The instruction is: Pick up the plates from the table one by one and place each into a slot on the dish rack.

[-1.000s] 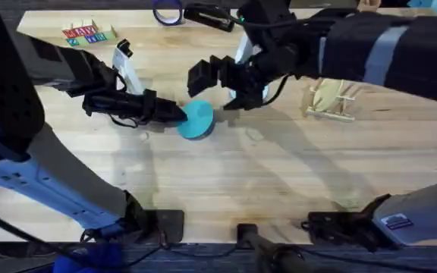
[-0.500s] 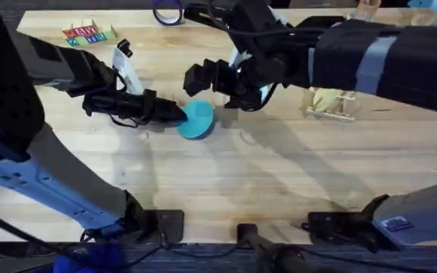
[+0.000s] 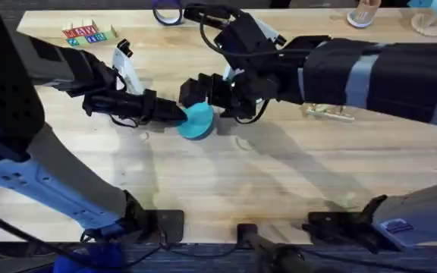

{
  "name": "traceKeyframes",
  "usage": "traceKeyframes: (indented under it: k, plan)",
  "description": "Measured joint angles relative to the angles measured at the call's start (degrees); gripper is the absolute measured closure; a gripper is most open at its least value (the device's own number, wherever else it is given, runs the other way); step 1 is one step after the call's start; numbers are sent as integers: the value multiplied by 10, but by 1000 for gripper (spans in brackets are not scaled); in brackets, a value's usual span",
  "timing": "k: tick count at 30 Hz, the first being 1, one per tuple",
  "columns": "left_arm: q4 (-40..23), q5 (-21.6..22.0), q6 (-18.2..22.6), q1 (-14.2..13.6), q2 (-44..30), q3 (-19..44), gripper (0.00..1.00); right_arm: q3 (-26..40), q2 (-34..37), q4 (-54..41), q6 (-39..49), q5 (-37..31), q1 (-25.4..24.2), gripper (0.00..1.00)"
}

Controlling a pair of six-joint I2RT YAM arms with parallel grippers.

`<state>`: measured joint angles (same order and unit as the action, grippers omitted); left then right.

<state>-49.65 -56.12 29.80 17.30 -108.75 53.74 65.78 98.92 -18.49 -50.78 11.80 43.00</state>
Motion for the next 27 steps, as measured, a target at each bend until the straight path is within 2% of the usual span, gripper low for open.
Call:
traceKeyframes:
  k: [9, 13, 20, 23, 24, 27]
  plan:
    - [0, 0, 0, 0, 0, 0, 961, -1, 61, 64, 2, 55, 0, 6]
    - [0, 0, 0, 0, 0, 0, 962, -1, 65, 75, 2, 73, -3, 10]
    - [0, 0, 0, 0, 0, 0, 961, -1, 66, 70, 2, 85, -3, 233]
    - [0, 0, 0, 0, 0, 0, 961, -1, 66, 65, 2, 88, -6, 291]
    - [0, 0, 0, 0, 0, 0, 961, -1, 66, 63, 2, 88, -8, 378]
    - [0, 0, 0, 0, 0, 0, 961, -1, 66, 62, 2, 88, -10, 454]
